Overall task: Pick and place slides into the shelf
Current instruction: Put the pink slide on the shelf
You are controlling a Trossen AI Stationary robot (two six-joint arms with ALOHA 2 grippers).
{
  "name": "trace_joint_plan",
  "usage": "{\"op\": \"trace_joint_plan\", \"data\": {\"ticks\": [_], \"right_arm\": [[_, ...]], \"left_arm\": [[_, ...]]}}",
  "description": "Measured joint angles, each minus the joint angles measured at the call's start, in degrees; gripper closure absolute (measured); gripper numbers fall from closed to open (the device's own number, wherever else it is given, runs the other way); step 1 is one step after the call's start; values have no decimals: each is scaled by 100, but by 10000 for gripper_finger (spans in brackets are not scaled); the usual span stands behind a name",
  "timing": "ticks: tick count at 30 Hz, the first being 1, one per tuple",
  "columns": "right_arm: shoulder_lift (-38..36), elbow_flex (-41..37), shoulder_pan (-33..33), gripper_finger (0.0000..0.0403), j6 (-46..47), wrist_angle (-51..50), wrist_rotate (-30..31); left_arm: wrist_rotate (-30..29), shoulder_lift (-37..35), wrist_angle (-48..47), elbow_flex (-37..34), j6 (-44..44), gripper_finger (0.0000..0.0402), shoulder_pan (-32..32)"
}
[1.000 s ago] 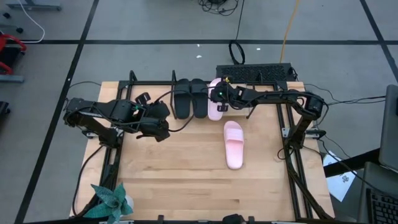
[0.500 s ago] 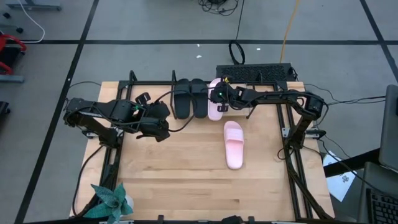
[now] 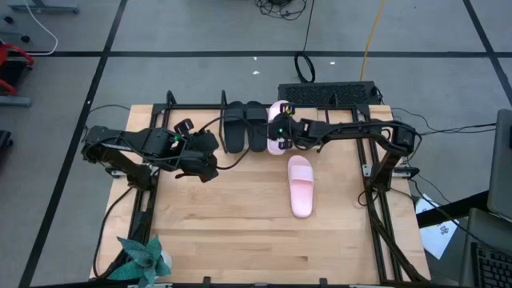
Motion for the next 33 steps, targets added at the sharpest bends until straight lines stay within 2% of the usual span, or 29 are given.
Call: {"op": "trace_joint_plan", "data": {"ticks": [4, 8, 11, 14, 16, 20, 23, 26, 30, 33], "right_arm": [[-109, -2, 365, 261, -324, -43, 618], [-469, -2, 886, 261, -292, -95, 910], [-925, -2, 1426, 261, 110, -349, 917], [-1422, -2, 2063, 261, 897, -1027, 869], [-1738, 0, 2470, 261, 1649, -1731, 536], [-2083, 0, 3143, 261, 3363, -3158, -544], [-2099, -2, 3492, 261, 3982, -3834, -727], [-1999, -44, 3579, 261, 4266, -3915, -747], [-1794, -543, 3424, 261, 4405, -3690, -1286], [-1635, -925, 3338, 261, 4505, -3603, -1300]], "left_arm": [[-1, 0, -9, 0, 0, 252, 0], [-1, 0, -9, 0, 60, 252, -1], [0, 0, -11, 0, 144, 252, -1], [0, 0, -11, 0, 146, 252, -2], [2, 0, -11, 0, 146, 252, -2], [2, 0, -9, 0, 146, 252, -2], [2, 0, -7, 0, 146, 252, -2], [2, 0, 21, 0, 146, 252, -2], [4, 0, 58, 0, 114, 252, -2], [48, 0, 59, 0, 50, 252, -35]]}}
